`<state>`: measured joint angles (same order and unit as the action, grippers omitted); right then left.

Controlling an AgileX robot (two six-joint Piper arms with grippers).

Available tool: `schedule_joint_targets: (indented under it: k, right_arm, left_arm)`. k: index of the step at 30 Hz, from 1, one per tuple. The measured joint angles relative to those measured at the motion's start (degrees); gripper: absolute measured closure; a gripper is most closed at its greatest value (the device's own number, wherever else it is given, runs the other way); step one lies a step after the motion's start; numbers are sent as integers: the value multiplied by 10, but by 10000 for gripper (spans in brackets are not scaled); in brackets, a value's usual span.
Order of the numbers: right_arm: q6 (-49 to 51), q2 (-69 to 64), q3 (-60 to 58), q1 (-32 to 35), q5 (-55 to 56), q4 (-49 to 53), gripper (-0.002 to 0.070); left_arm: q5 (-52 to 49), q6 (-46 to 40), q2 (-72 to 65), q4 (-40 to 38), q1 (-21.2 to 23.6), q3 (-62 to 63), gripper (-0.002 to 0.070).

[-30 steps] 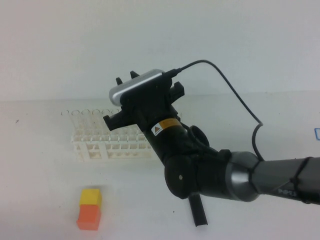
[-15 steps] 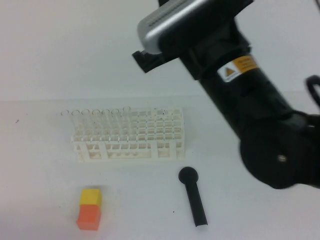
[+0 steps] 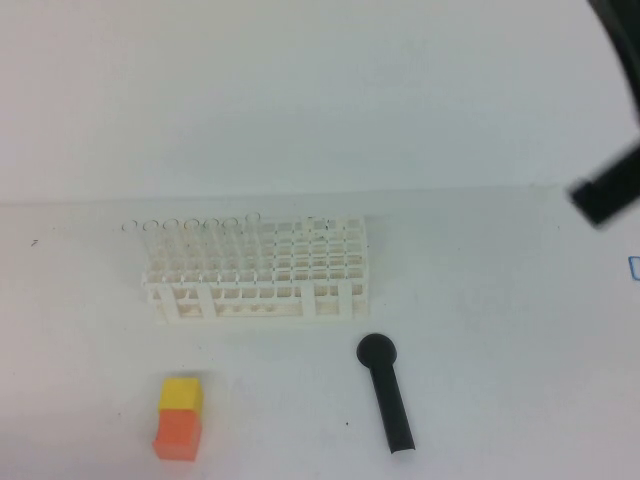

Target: Place the test tubes

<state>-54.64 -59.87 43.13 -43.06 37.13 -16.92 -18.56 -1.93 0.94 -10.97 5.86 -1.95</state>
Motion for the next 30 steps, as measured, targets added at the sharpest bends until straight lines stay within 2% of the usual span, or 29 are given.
schedule_joint_targets:
  k: [7,11,18,26,30]
  right_arm:
    - [0,119,-106,82,-60,28,678]
    - [0,173,-148,160,-83,64,678]
    - [0,300,-212,299,-263,77,678]
    - [0,461,-319,396,-277,79,678]
    - [0,489,-352,408,-281,72,678]
  left_arm:
    - [0,0,0,0,0,0,676]
    - [0,0,0,0,0,0,676]
    - [0,-1,0,-1,0,0,676]
    - [0,-1,0,0,0,0,676]
    - [0,-1,0,0,0,0,676]
